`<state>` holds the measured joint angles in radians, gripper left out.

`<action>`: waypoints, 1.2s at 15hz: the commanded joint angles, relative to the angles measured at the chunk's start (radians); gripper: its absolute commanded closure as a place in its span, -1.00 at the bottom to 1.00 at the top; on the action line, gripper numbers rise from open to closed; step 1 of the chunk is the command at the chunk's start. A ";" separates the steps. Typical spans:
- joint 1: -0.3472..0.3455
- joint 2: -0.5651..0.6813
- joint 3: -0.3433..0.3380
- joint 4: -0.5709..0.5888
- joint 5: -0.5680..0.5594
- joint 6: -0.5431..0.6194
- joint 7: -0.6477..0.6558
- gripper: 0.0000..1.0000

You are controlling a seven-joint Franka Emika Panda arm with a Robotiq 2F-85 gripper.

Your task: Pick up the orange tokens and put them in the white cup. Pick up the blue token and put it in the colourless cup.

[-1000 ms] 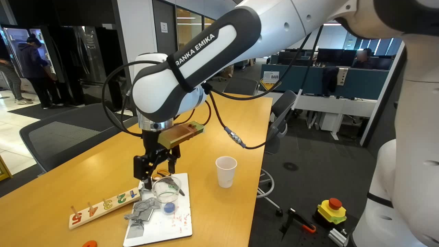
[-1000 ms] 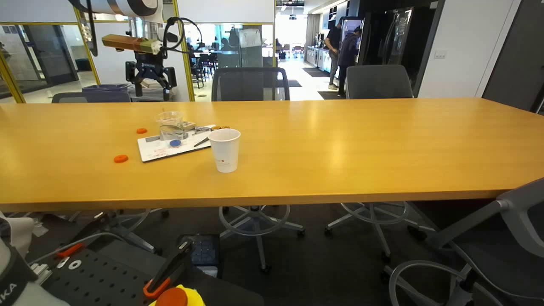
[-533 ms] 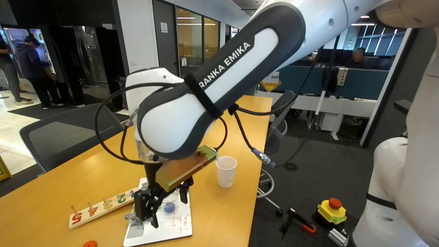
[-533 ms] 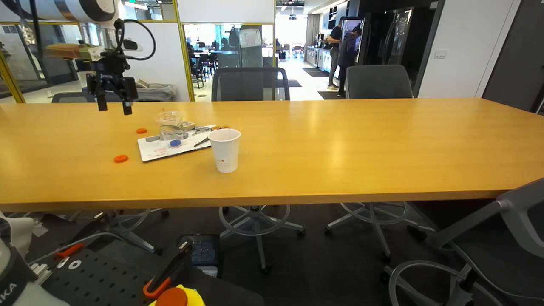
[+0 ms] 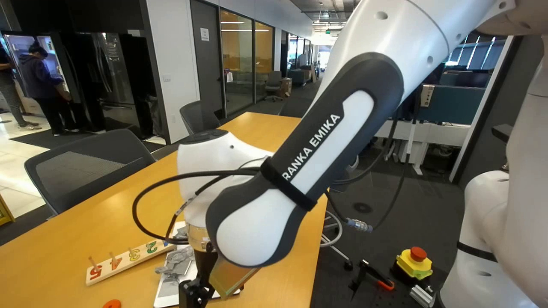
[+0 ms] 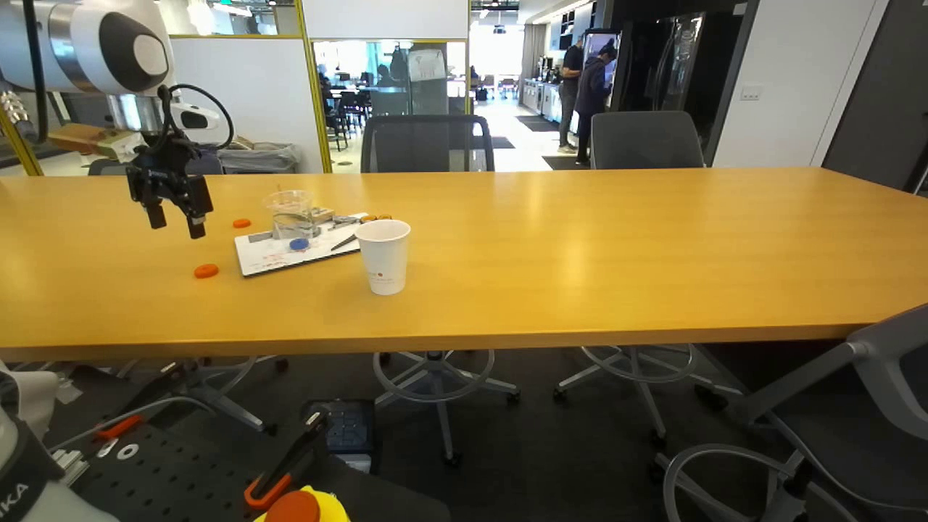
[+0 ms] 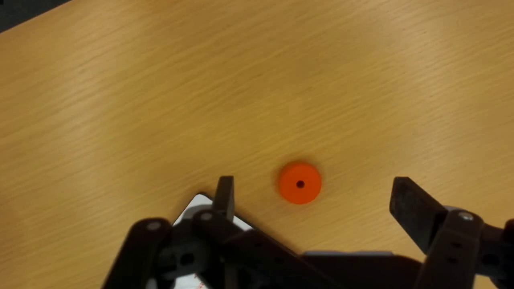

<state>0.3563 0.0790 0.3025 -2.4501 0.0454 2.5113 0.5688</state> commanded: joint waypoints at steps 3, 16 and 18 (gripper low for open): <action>0.019 0.091 -0.017 -0.015 -0.112 0.111 0.092 -1.00; 0.054 0.287 -0.099 0.118 -0.131 0.156 0.098 -1.00; 0.052 0.293 -0.097 0.122 -0.118 0.169 0.090 -1.00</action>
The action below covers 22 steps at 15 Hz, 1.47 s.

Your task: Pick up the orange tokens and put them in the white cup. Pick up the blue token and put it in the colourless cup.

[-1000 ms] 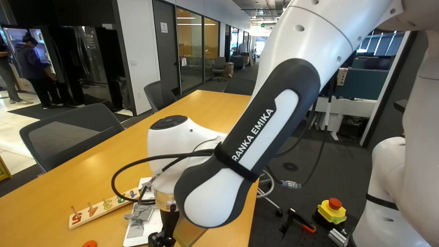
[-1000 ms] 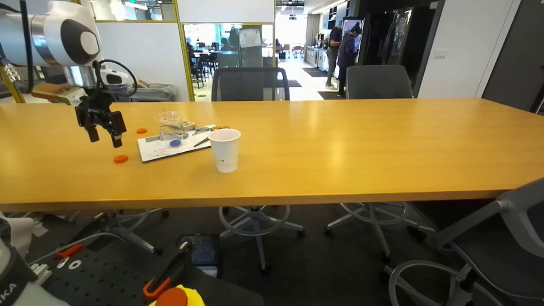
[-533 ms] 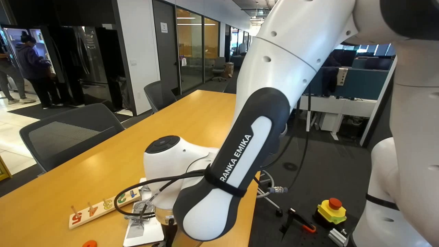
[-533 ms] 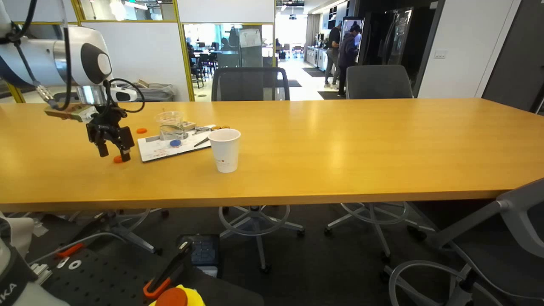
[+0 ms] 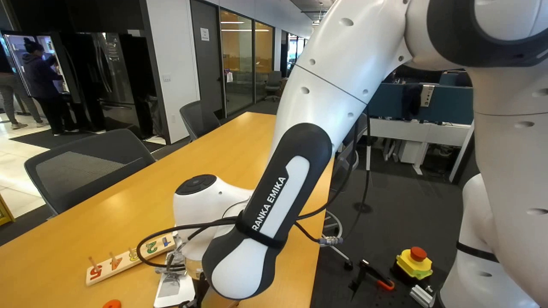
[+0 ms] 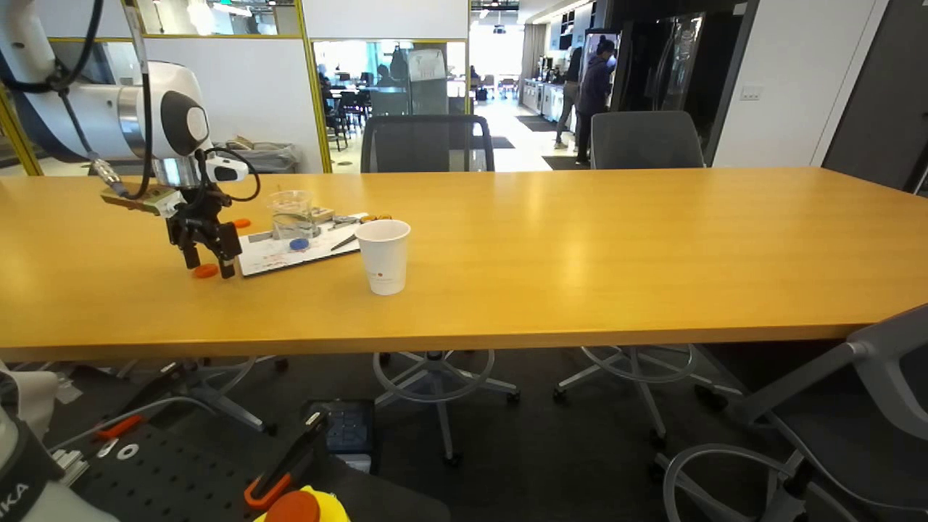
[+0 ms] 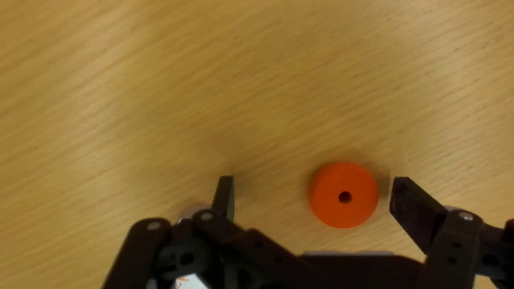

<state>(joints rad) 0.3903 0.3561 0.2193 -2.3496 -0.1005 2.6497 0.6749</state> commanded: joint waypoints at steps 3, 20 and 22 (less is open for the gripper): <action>0.005 0.012 0.000 0.012 0.067 0.052 -0.037 -1.00; 0.043 -0.002 -0.006 -0.008 0.098 0.067 -0.048 -0.48; 0.051 -0.004 -0.012 -0.007 0.086 0.064 -0.044 -0.17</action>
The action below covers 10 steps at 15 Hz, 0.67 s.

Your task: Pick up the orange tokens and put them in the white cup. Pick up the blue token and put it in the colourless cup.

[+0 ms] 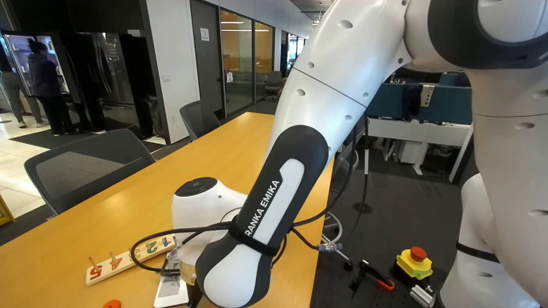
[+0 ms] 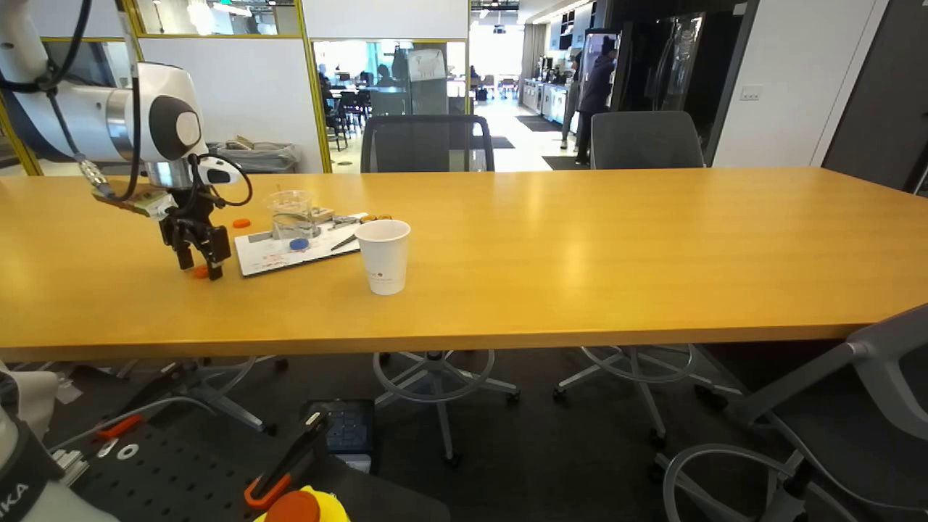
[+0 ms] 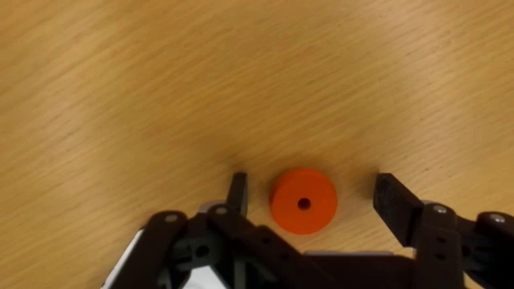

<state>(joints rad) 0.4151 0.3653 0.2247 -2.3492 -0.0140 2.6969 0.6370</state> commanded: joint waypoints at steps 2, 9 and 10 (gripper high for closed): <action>0.034 -0.018 -0.027 -0.009 -0.016 0.014 0.000 0.14; 0.058 -0.063 -0.064 -0.017 -0.084 -0.016 0.014 0.58; 0.047 -0.085 -0.065 -0.024 -0.083 -0.024 0.000 0.58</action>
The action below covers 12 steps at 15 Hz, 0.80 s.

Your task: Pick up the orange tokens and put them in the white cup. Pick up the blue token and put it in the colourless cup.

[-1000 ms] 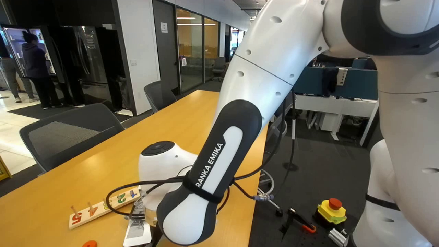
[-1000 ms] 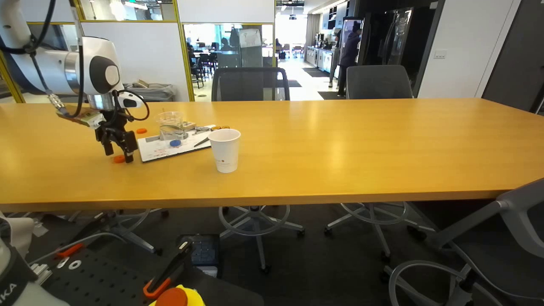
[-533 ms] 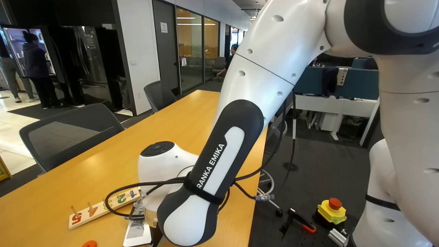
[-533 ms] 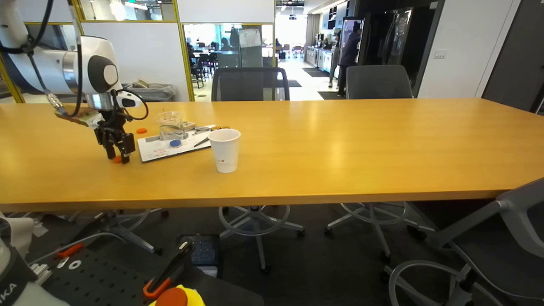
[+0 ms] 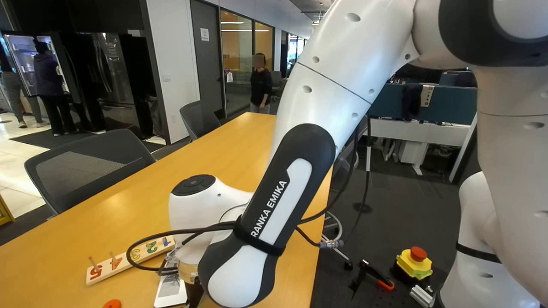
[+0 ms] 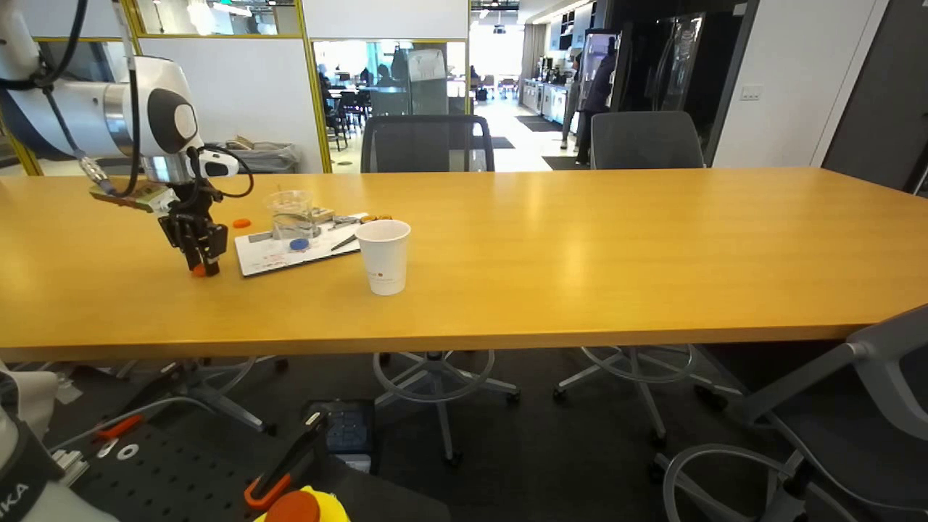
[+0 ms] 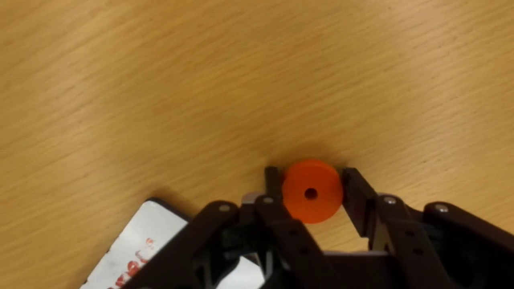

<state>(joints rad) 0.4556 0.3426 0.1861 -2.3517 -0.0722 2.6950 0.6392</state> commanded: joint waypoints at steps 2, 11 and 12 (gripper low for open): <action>-0.012 -0.112 -0.037 -0.039 -0.024 -0.039 -0.013 0.58; -0.196 -0.463 -0.035 -0.117 0.062 -0.202 -0.153 0.58; -0.221 -0.489 -0.042 -0.121 0.065 -0.209 -0.157 0.58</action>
<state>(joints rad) 0.2953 -0.0234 0.1476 -2.4255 -0.0331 2.5184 0.5194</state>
